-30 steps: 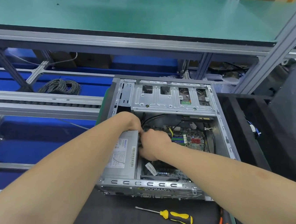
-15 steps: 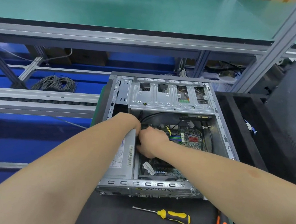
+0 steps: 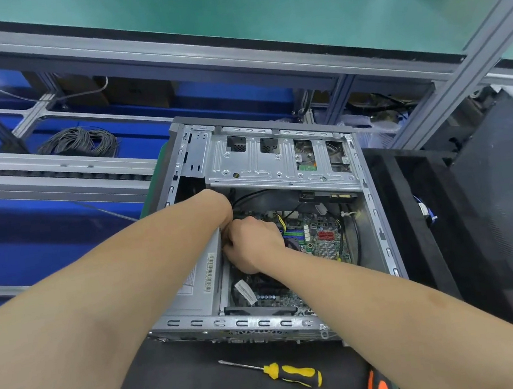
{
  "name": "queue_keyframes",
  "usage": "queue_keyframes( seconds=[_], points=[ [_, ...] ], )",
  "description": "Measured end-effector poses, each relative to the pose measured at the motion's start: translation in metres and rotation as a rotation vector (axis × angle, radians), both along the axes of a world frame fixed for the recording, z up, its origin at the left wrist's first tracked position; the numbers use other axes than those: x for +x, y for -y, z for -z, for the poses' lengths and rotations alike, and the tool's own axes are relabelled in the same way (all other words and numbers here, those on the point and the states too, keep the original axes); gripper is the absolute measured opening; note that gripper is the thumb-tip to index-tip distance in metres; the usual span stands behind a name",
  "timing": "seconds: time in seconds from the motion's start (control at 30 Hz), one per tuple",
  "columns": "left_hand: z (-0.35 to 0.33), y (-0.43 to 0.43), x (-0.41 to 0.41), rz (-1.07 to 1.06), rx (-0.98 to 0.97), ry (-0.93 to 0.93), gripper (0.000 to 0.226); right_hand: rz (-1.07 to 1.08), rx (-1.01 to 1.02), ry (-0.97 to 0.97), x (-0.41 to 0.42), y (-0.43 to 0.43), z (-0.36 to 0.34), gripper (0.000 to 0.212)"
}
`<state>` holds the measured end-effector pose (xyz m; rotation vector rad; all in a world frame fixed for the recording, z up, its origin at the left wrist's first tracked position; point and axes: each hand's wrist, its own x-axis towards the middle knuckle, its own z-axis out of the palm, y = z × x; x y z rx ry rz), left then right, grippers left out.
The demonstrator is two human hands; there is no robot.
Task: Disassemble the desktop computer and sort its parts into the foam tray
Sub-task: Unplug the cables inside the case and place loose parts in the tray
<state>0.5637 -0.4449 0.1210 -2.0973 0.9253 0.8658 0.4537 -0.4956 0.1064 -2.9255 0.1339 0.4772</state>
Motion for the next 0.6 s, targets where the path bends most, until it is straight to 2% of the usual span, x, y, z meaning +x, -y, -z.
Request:
queue_keyframes(
  seconds=[0.17,0.23,0.3,0.43,0.6],
  points=[
    [-0.001,0.0,0.001,-0.009,0.018,-0.026,0.018,-0.015,0.024,0.023,0.0,0.0,-0.001,0.023],
    [0.0,0.001,0.002,-0.008,0.015,-0.033,0.026,-0.005,0.052,0.047,-0.001,0.0,0.0,0.023],
    [0.001,0.001,0.004,-0.022,0.007,-0.047,0.03,0.045,0.105,0.084,-0.003,0.001,0.002,0.034],
    [-0.001,-0.001,0.003,-0.045,0.005,-0.053,0.035,0.162,0.271,0.091,-0.001,0.008,-0.002,0.044],
    [-0.015,-0.007,0.004,-0.162,-0.037,-0.168,0.037,0.196,0.523,0.074,0.0,0.043,-0.021,0.041]
  ],
)
